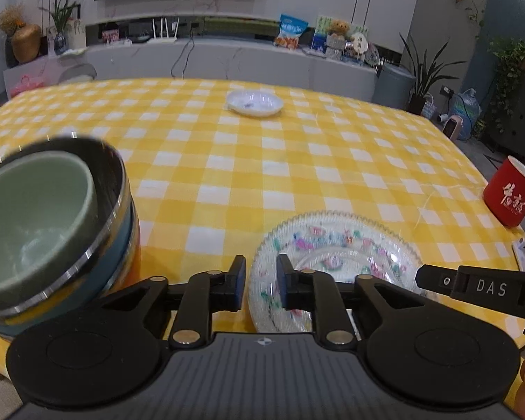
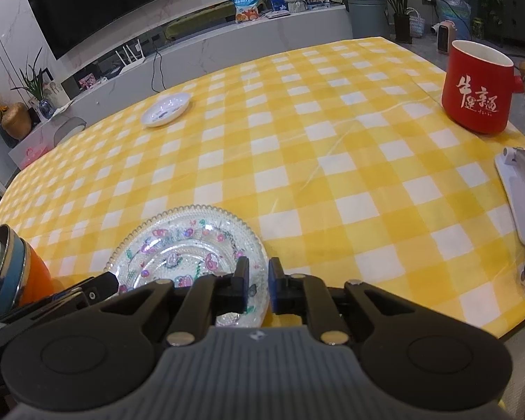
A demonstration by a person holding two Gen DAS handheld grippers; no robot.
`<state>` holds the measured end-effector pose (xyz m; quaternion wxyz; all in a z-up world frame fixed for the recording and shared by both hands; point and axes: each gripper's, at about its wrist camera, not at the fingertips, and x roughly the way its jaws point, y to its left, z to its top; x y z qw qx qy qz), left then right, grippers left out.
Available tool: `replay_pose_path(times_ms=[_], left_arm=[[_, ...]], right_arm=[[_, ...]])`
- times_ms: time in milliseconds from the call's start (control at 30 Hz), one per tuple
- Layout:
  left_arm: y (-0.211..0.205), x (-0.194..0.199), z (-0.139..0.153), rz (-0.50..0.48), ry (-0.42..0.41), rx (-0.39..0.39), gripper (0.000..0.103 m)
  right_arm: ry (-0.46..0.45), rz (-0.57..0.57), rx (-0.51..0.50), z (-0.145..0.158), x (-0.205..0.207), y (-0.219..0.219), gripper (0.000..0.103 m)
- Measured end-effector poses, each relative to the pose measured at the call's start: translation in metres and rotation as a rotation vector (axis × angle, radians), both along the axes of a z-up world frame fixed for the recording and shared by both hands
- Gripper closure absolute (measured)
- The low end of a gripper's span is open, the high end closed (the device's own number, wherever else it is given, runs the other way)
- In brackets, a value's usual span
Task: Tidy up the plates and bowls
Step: 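Move both grippers to the small white plate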
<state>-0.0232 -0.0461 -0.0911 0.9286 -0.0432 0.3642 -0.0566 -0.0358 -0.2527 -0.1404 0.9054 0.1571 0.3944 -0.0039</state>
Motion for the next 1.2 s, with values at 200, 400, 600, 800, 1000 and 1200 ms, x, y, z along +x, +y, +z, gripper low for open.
replay_pose_path(times_ms=[200, 400, 600, 800, 1000, 1200], left_arm=[[-0.001, 0.007, 0.018, -0.001, -0.032, -0.019, 0.067], [0.001, 0.026, 0.029, 0.048, 0.033, 0.008, 0.067], [0.005, 0.046, 0.045, 0.025, 0.103, 0.024, 0.067], [0.006, 0.069, 0.063, -0.044, 0.113, 0.106, 0.066], [0.014, 0.104, 0.074, -0.100, 0.151, 0.097, 0.064], [0.018, 0.143, 0.075, -0.161, 0.181, 0.073, 0.061]], right_arm=[[-0.044, -0.017, 0.011, 0.011, 0.002, -0.002, 0.076], [-0.039, -0.035, 0.047, 0.013, 0.011, -0.004, 0.070], [-0.012, -0.035, 0.046, 0.016, 0.025, 0.000, 0.067], [0.015, -0.034, 0.072, 0.022, 0.044, 0.001, 0.062], [0.038, -0.035, 0.089, 0.030, 0.073, 0.003, 0.060], [0.044, -0.008, 0.092, 0.033, 0.111, 0.014, 0.056]])
